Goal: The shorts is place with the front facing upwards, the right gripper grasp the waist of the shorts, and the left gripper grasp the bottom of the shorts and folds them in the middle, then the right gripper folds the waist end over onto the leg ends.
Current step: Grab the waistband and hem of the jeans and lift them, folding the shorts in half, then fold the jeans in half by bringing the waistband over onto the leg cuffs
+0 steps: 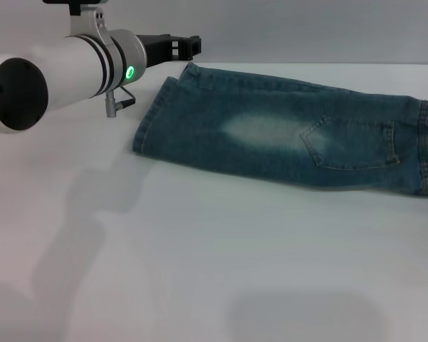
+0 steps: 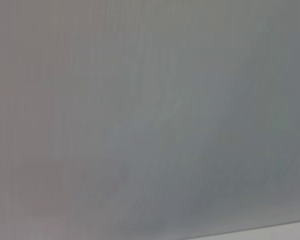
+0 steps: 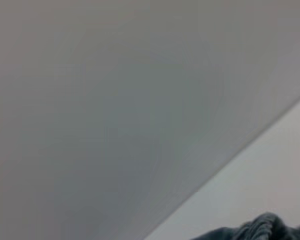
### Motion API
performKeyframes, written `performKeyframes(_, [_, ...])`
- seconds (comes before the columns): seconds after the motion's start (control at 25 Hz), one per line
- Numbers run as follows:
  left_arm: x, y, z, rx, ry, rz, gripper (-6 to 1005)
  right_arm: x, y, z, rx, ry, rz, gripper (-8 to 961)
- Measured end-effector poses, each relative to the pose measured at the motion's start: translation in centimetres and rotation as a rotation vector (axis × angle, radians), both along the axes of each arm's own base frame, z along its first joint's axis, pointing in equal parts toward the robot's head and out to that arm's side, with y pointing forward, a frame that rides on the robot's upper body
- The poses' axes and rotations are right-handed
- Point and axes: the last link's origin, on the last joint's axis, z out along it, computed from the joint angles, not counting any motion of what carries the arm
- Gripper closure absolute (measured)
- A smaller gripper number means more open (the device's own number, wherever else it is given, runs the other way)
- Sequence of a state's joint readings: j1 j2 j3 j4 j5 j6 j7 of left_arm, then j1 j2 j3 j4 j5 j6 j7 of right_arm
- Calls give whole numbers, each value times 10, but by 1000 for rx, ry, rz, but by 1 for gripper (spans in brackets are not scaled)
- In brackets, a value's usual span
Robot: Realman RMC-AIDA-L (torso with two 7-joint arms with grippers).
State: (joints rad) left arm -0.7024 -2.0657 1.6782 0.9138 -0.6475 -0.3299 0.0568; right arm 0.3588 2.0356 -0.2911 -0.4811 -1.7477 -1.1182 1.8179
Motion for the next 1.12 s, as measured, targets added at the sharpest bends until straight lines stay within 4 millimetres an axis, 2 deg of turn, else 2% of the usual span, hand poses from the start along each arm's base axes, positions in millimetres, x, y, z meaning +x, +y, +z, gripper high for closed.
performKeyframes(0.16, [-2, -1, 0, -1, 1, 5, 641, 10, -19, 0, 1, 28, -30, 530])
performKeyframes(0.2, [-3, -1, 0, -3, 2, 7, 623, 12, -23, 1, 3, 40, -37, 451])
performKeyframes(0.28, [-4, -1, 0, -6, 4, 10, 444, 16, -32, 0, 9, 61, -52, 293])
performKeyframes(0.32, [-4, -2, 0, -7, 5, 11, 354, 18, -36, 0, 12, 70, -58, 285])
performKeyframes(0.48, [-4, -3, -2, -15, 12, 8, 140, 21, -45, 1, 32, 77, -69, 252])
performKeyframes(1.12, [-8, -5, -4, -32, 23, 20, 138, 26, -63, -10, 27, 122, -100, 251])
